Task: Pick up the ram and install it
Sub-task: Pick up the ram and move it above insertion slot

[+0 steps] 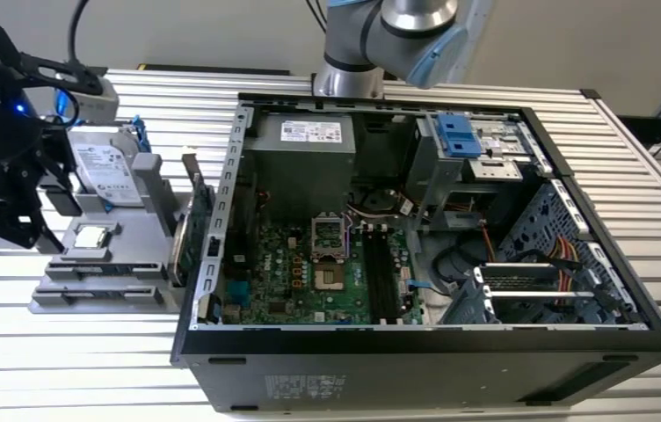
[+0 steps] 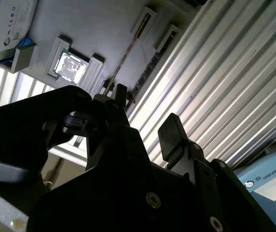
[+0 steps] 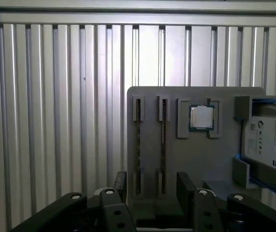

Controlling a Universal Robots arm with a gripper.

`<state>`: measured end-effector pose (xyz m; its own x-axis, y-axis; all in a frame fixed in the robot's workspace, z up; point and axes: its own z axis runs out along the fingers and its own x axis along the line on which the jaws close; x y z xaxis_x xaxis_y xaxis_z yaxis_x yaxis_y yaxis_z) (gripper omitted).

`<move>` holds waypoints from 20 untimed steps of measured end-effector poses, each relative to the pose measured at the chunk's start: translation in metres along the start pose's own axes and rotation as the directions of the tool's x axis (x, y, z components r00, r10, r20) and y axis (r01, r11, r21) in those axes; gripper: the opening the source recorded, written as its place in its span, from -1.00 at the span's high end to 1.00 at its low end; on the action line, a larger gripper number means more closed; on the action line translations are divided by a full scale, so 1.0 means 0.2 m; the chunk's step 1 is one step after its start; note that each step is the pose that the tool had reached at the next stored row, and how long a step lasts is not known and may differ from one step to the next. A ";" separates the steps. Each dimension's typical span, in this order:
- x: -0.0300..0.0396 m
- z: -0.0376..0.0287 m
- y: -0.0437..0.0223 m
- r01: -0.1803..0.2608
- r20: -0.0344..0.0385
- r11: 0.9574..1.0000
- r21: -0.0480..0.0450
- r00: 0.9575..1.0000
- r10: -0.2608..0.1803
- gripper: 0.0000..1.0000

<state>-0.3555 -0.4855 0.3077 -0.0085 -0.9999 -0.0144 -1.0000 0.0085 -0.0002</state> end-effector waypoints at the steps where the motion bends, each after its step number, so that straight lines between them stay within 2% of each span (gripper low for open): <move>1: 0.001 0.003 -0.001 0.000 0.000 1.000 0.000 1.000 0.000 -1.00; 20: 0.011 0.059 -0.001 0.000 0.000 1.000 -0.002 1.000 0.000 -1.00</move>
<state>-0.3553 -0.4875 0.2958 -0.0083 -0.9999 -0.0143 -1.0000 0.0083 0.0023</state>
